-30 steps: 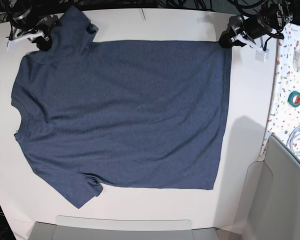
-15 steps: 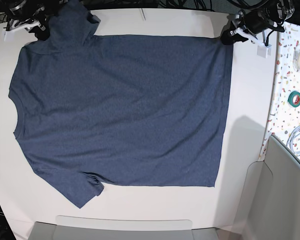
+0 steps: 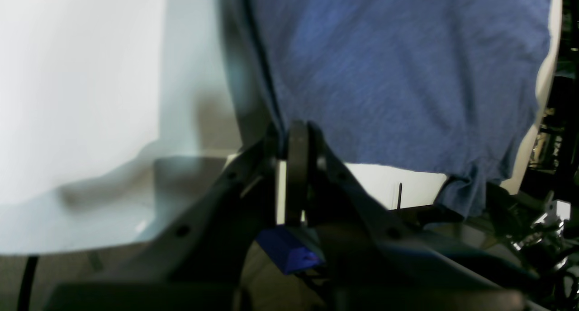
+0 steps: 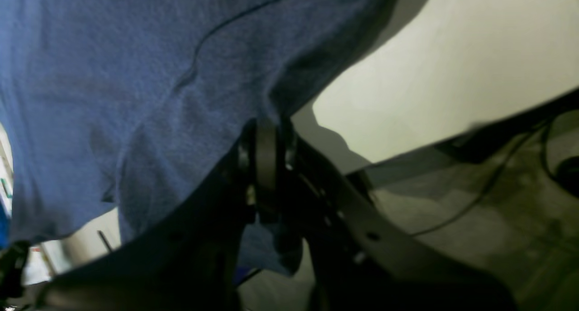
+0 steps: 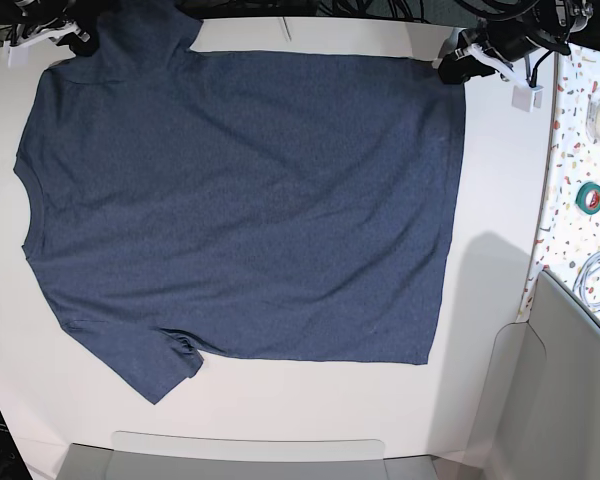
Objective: Layout the t-shirt on the table in an organized manner, then fold the t-shirt properly
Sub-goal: 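Lift the shoulder edge with both grippers and fold it toward the hem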
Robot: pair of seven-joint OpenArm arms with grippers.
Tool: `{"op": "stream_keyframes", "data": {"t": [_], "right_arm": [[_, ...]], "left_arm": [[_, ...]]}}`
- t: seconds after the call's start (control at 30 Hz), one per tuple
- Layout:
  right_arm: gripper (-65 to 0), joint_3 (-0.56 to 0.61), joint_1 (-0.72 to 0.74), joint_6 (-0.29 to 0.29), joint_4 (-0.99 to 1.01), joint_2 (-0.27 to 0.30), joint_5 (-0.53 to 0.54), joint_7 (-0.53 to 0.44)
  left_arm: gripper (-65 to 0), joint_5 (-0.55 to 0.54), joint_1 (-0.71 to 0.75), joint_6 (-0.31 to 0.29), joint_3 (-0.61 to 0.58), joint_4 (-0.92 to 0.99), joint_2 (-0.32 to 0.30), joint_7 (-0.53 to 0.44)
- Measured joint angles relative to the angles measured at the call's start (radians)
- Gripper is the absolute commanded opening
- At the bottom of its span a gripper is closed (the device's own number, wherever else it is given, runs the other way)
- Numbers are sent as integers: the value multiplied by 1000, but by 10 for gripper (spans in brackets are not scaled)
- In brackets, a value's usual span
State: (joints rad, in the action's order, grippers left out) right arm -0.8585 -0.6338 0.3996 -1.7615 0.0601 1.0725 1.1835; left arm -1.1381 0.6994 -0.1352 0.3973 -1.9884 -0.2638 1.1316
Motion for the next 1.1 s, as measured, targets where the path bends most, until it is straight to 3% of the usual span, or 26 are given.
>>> {"op": "stream_keyframes", "data": {"t": [0.23,0.5,0.67,0.83,1.1], "right_arm": [[-650,4,100,-11,-179,5,0,9],[-650,32,301,-18,-182,6,-23,13],[-650,109,423,-18,-122,4,-90,14],[-650,163,529,-21,-18,0,-182,18],[-650,160,624,-22,97,8,-203,12]], "left_arm": [[-650,1,-99,0,0,3,0,15],[-650,2,-234,1,-11,6,0,20],[-650,1,-334,3,-11,16,1,25],[-650,8,-477,3,-10,92,4,143],[-650,12,-601,3,-5,287,0,173]]}}
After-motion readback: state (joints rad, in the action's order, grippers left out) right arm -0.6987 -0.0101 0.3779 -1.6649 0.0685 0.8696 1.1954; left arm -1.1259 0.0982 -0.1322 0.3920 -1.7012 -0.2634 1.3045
